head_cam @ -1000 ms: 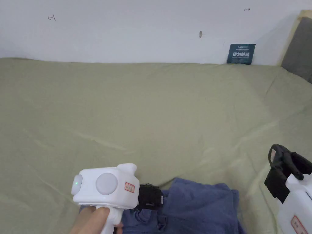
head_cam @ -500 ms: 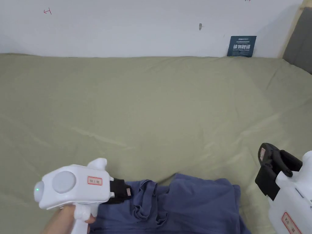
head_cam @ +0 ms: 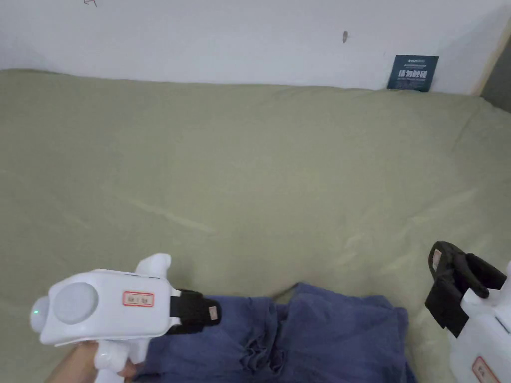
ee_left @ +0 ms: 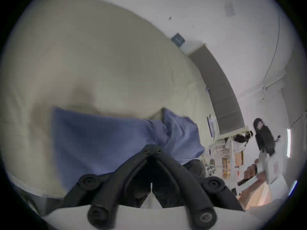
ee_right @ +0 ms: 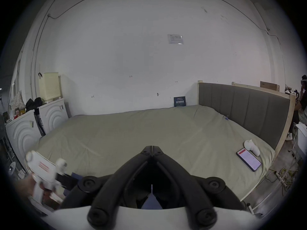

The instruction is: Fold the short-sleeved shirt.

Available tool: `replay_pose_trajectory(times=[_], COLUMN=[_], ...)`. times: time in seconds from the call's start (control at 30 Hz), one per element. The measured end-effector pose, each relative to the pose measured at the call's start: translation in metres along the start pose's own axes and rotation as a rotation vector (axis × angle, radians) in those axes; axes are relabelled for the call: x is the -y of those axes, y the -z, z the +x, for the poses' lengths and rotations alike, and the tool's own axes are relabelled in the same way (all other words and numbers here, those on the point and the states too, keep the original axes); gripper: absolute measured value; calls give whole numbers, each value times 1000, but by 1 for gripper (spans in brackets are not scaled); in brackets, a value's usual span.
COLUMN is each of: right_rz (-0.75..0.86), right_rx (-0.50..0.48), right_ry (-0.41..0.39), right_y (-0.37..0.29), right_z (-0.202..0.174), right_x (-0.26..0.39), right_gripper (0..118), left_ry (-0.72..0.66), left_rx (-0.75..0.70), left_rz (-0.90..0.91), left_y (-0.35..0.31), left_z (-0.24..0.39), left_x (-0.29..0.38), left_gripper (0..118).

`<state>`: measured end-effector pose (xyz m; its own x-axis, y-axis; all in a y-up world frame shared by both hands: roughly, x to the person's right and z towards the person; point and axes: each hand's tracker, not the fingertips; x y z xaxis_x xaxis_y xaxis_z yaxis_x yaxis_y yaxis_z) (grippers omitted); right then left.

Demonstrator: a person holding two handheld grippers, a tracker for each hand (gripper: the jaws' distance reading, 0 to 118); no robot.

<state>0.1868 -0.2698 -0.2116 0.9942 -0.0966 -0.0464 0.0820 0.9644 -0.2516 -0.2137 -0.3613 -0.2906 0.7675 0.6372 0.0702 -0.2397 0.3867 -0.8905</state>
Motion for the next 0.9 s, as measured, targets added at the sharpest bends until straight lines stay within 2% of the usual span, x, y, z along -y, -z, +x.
replay_pose_trajectory(times=[0.1, 0.17, 0.2, 0.23, 0.27, 0.3, 0.33, 0.37, 0.4, 0.5, 0.63, 0.67, 0.7, 0.73, 0.77, 0.8, 0.83, 0.9], right_rz=[-2, 0, -2, -6, -10, -13, -18, -20, -21, -22, -23, -24, -26, -25, -24, -26, -28, -28], right_rx=[-24, -38, -44, -47, -47, -51, -53, -52, -52, -51, -44, -43, -43, -40, -36, -38, -38, -41], right_ry=[-15, -15, -16, -21, -26, -31, -37, -42, -47, -50, -70, -71, -71, -70, -66, -60, -57, -59], right_y=[4, 4, 5, 5, 6, 5, 6, 6, 7, 6, 5, 5, 5, 5, 5, 4, 3, -1], right_z=[-12, -19, -23, -26, -29, -31, -32, -34, -35, -35, -34, -34, -33, -33, -32, -31, -31, -28], right_x=[1, 2, 3, 3, 4, 5, 5, 5, 4, 3, 1, 1, 1, 2, 2, 2, 2, 1], right_gripper=[0, 0, 0, 0, 0, 0, 0, 0, 0, 0, 0, 0, 0, 0, 0, 0, 0, 0], left_ry=[-6, -36, -61, -65, -83, -98, -113, -102, -103, -159, -252, -286, -319, -308, -298, -282, -295, -344], left_rx=[-144, -188, -192, -172, -121, -83, -31, 11, 30, 49, 221, 268, 311, 272, 212, 175, 150, 188], left_rz=[56, 20, 18, 16, 6, -9, -41, -98, -120, -129, -89, -99, -118, -125, -134, -148, -159, -109], left_y=[-43, -48, -49, -47, -44, -41, -34, -25, -18, 4, 16, 19, 24, 32, 38, 44, 50, 34], left_z=[-38, -62, -72, -78, -81, -86, -89, -90, -90, -99, -110, -113, -113, -112, -109, -110, -109, -105], left_x=[-3, -4, -2, -1, 1, 1, 1, 2, 4, 4, -2, -3, -2, 1, 3, 6, 8, 10], left_gripper=[0, 0, 3, 20, 20, 30, 56, 106, 118, 116, 115, 106, 91, 71, 35, 19, 19, 16])
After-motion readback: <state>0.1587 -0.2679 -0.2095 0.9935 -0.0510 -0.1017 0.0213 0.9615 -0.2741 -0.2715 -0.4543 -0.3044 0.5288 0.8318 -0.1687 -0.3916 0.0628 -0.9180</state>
